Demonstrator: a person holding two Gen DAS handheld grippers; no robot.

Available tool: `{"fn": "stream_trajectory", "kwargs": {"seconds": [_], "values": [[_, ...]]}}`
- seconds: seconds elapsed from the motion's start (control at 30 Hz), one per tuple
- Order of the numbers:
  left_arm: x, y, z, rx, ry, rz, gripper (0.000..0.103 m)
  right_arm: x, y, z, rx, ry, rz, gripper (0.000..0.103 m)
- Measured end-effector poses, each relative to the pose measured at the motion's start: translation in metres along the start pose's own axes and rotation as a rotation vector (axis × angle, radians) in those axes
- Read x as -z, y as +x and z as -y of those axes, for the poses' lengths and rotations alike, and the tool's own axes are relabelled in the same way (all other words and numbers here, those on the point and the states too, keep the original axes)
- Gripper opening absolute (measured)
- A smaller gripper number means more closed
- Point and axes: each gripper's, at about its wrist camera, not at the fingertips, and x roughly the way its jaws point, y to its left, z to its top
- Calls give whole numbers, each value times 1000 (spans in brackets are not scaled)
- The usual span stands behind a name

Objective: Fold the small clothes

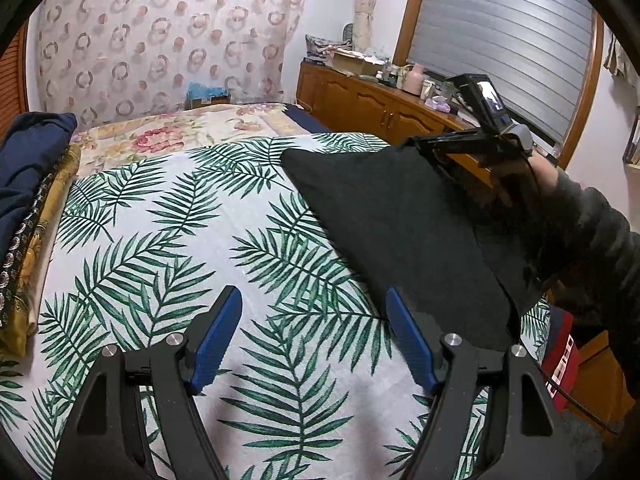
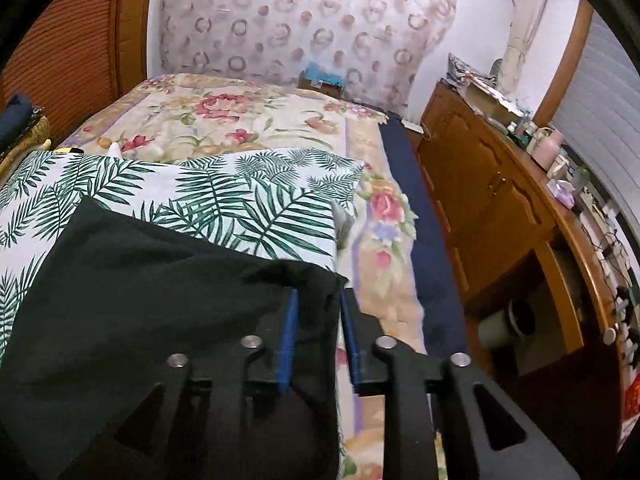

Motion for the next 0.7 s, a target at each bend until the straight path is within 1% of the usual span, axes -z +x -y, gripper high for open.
{"fn": "stream_trajectory", "kwargs": {"seconds": [0.07,0.13,0.2,0.37,0.53,0.6,0.7], "values": [[1,0,3,3,5,-3,75,5,-17,3,-3,21,13,52],[3,0,6,8,10,-8,75,16,-34,6,-8,30,32,52],[6,0,12,20,19,-18,76,30,-51,1,-34,34,31,52],[13,1,24,32,42,-40,76,77,-93,-29,-176,-15,-1,52],[18,5,31,45,49,-57,76,113,-111,-62,-305,-40,-51,52],[19,7,34,50,52,-65,76,118,-111,-71,-324,-50,-57,52],[22,10,39,59,58,-78,76,120,-106,-76,-312,-65,-69,52]]}}
